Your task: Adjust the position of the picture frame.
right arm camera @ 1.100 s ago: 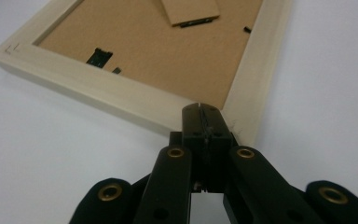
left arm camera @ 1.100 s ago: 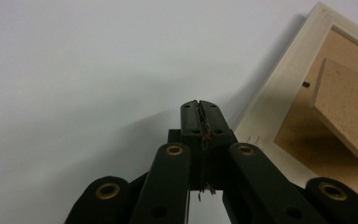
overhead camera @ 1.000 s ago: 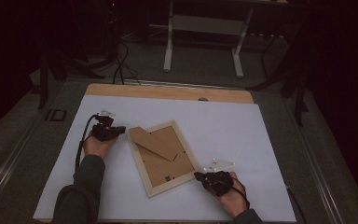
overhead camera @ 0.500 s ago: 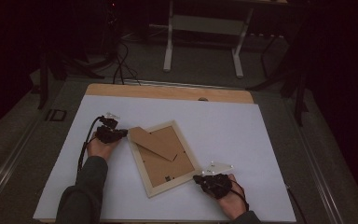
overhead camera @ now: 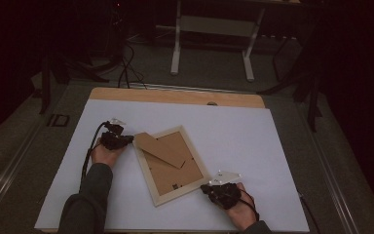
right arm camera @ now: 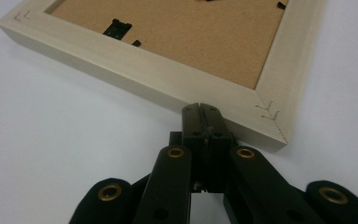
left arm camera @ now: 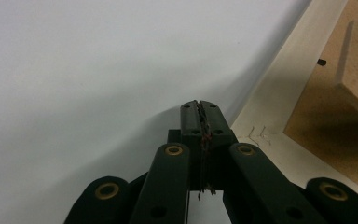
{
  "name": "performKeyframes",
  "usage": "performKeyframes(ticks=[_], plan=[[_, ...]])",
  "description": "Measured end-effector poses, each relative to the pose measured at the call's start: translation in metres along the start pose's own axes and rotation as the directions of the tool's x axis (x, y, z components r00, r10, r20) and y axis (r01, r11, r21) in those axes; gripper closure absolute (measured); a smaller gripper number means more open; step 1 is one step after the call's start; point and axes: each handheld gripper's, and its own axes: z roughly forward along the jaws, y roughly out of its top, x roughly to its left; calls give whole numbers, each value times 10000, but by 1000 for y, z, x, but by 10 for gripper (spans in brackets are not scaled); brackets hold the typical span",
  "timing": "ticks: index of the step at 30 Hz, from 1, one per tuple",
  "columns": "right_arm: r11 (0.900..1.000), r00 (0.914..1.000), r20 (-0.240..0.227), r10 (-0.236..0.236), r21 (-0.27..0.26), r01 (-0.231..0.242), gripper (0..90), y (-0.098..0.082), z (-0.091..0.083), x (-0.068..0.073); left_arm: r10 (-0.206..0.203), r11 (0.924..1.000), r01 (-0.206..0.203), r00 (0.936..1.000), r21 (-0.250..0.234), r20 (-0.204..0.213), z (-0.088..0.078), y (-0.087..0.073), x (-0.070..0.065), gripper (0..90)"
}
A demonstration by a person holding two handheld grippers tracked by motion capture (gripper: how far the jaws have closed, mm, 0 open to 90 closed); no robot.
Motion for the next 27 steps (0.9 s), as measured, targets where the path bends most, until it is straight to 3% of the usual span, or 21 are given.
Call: performKeyframes(ticks=[19,27], plan=[[9996,9998,74,-199,221,198,897,-2,4,4,37,9999,-38,10000,-156,-42,4,2,-1,900],[9998,9999,147,-10,190,7,898,-2,3,-1,62,10000,-63,10000,-57,-33,3,2,-2,900]])
